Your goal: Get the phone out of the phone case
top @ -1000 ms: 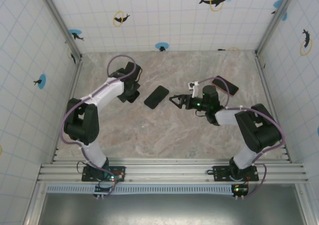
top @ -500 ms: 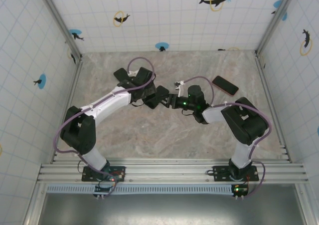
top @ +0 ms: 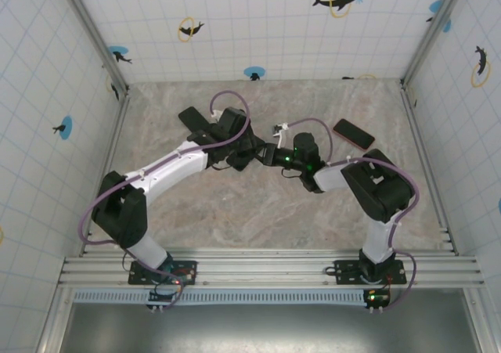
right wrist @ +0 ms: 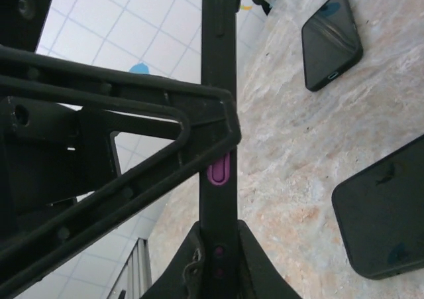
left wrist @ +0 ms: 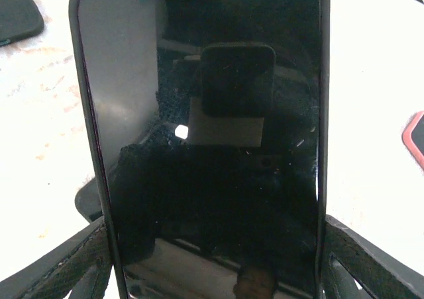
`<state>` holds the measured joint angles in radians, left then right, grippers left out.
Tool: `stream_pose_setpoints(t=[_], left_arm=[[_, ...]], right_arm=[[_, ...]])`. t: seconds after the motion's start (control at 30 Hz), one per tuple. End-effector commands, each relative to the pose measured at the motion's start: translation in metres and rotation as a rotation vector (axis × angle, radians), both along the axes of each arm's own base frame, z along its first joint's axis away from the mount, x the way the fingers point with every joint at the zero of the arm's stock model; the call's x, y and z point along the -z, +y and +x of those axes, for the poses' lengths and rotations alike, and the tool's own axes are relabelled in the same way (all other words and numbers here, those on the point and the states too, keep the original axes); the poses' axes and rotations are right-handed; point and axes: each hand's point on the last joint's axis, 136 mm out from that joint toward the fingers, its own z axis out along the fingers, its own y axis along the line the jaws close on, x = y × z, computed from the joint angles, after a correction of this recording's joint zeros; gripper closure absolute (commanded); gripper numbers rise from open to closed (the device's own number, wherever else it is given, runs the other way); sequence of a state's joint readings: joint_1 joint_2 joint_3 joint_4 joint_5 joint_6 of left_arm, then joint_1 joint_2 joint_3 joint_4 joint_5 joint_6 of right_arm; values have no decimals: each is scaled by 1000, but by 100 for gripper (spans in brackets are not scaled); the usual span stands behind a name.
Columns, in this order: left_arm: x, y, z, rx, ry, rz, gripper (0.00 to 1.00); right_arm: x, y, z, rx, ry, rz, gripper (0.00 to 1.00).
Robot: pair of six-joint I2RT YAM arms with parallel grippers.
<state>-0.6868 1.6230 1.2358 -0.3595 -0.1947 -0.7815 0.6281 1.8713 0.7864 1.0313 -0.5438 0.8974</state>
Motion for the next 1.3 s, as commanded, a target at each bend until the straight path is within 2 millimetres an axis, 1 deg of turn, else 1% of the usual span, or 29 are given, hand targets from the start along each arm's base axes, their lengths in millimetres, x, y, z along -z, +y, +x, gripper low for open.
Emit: stream_pose_setpoints(t=[0.0,0.1,0.17,0.2,0.23,0.27,0.4,0.47,0.57,0.67,0.8,0.87,0.9,0.93,0.97,1.0,1.1,1.27], left_arm=[[-26,-12,-1,46,-69,-58,30],[-28,-14,-1,57,-76,-64,27],[-31,-15,-1,65,-85,-65,20],[-32,-15,0,67,-91,-64,14],[-34,-15,0,70,-97,-64,5],[-34,-14,0,74,-101,-61,2],[-43,-13,-1,92,-137,-61,2],[-52,-12,0,105,-170,-73,2],[-67,-10,2,138,-215,-160,2],[-80,-4,6,169,-249,-251,2],[-95,2,11,236,-270,-437,3],[-104,4,13,269,-290,-523,6],[-108,3,13,293,-298,-563,9],[-113,-2,11,328,-304,-595,10],[-115,4,17,325,-310,-613,11],[-119,3,20,341,-313,-638,12],[-129,-6,20,408,-307,-715,19],[-144,-11,22,475,-316,-828,31]], right_arm=[[-18,8,8,9,-39,56,88],[-23,8,8,13,-44,66,90],[-26,7,8,21,-49,74,93],[-27,6,7,25,-49,77,98],[-30,5,8,30,-50,82,100],[-33,3,8,33,-55,89,100],[-48,-6,12,60,-61,127,100],[-54,-14,16,82,-53,151,100],[-66,-26,18,106,-42,210,100],[-84,-34,15,101,-29,308,100],[-104,-39,8,83,-27,387,100],[-112,-43,5,78,-24,417,100],[-117,-44,3,73,-23,434,100],[-121,-45,1,70,-22,448,100],[-124,-46,0,65,-21,462,100],[-128,-47,-2,60,-19,477,100],[-136,-48,-5,44,-11,508,100],[-145,-50,-8,17,6,556,100]])
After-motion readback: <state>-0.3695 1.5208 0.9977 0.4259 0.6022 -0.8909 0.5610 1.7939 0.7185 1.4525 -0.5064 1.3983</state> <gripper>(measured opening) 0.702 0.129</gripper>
